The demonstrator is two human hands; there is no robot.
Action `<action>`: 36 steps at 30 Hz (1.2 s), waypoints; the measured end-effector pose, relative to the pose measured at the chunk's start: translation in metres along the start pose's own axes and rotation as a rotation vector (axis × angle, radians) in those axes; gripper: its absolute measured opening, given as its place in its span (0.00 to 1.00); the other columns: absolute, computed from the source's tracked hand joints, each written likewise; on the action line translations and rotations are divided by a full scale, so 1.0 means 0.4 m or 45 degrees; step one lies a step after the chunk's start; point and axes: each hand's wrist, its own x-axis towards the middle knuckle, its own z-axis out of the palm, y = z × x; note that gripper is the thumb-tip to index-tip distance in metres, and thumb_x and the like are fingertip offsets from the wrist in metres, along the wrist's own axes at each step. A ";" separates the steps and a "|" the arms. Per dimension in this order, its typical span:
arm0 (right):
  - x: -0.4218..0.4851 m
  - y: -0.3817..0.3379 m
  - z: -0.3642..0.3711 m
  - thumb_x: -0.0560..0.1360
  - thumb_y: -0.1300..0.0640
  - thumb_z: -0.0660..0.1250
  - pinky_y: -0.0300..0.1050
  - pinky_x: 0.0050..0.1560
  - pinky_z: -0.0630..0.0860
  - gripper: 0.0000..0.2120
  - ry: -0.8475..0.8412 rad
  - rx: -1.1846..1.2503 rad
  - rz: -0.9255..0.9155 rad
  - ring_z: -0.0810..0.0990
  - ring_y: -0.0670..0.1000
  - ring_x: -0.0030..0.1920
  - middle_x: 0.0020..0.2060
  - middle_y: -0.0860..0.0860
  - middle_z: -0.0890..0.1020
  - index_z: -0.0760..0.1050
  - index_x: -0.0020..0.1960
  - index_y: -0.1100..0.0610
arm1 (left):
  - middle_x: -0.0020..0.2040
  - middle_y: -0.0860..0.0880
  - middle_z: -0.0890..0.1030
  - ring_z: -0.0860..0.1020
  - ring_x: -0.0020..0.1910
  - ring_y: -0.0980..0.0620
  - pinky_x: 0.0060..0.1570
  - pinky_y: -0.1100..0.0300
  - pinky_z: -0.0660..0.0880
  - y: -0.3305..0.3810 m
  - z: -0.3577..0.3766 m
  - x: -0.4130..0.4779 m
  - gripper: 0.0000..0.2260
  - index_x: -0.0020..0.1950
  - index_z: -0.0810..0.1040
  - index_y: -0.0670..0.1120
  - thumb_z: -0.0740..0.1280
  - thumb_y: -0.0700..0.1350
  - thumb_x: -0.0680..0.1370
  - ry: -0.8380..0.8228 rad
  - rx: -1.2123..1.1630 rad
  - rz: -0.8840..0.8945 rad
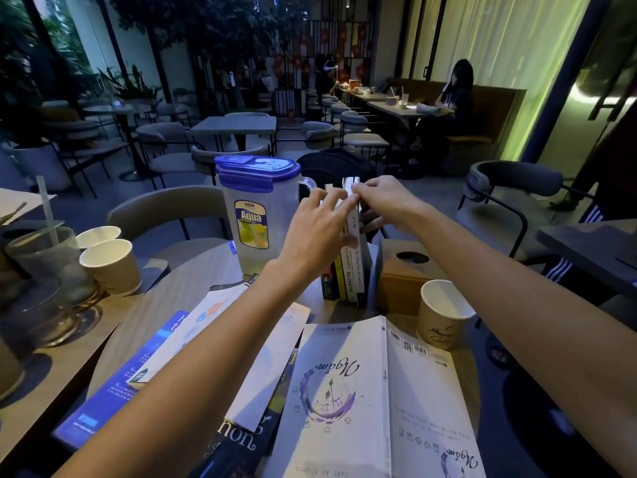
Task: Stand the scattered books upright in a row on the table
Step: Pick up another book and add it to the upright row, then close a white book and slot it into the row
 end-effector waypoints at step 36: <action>-0.349 0.144 0.115 0.76 0.54 0.69 0.42 0.40 0.82 0.06 -0.317 -1.248 0.048 0.85 0.50 0.38 0.37 0.52 0.85 0.81 0.47 0.56 | 0.34 0.52 0.73 0.75 0.36 0.52 0.34 0.59 0.66 0.270 -0.103 -0.358 0.19 0.39 0.72 0.50 0.63 0.65 0.76 -0.721 -0.395 -0.257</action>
